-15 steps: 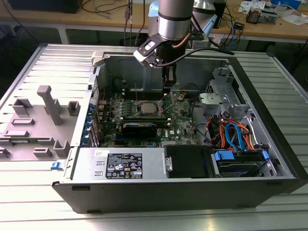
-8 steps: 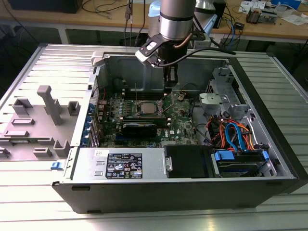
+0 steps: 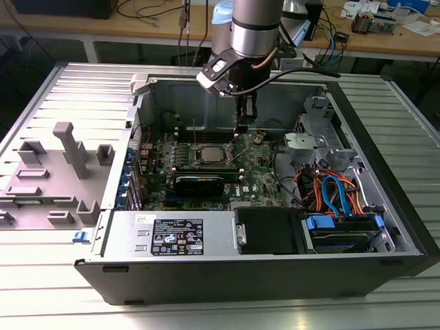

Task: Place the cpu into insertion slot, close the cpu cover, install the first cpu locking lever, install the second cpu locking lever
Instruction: 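Close the cpu cover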

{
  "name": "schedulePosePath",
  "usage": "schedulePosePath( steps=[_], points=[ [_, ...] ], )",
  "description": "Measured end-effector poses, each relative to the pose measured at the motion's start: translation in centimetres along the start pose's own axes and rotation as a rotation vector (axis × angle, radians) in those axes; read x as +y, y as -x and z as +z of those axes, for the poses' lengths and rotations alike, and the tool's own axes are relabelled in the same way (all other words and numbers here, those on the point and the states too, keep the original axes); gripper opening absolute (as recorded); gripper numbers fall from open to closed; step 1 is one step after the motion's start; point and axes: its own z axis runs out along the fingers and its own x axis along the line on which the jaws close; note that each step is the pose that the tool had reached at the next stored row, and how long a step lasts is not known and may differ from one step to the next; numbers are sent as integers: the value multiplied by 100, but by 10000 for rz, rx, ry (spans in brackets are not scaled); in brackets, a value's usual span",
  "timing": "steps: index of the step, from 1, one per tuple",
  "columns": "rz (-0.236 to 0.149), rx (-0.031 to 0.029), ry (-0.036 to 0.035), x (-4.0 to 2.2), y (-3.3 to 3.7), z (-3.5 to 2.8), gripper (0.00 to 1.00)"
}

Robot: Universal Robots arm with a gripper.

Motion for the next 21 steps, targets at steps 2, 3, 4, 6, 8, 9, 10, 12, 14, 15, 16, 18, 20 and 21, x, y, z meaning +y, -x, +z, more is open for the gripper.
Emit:
schedulePosePath(
  steps=[2, 3, 4, 6, 8, 9, 10, 12, 14, 15, 16, 18, 20, 21],
  points=[
    [0, -1, 0, 9, 0, 0, 11],
    [0, -1, 0, 14, 0, 0, 11],
    [0, 0, 0, 20, 0, 0, 11],
    [1, -1, 0, 32, 0, 0, 11],
    [1, 0, 0, 49, 0, 1, 11],
    [1, 0, 0, 57, 0, 1, 11],
    [1, -1, 0, 61, 0, 1, 11],
    [1, 0, 0, 73, 0, 2, 11],
    [0, -1, 0, 82, 0, 2, 11],
    [1, -1, 0, 88, 0, 2, 11],
    [0, -1, 0, 94, 0, 2, 11],
    [1, -1, 0, 111, -1, 2, 11],
    [0, 0, 0, 121, 0, 3, 11],
    [0, -1, 0, 125, 0, 3, 11]
  ],
)
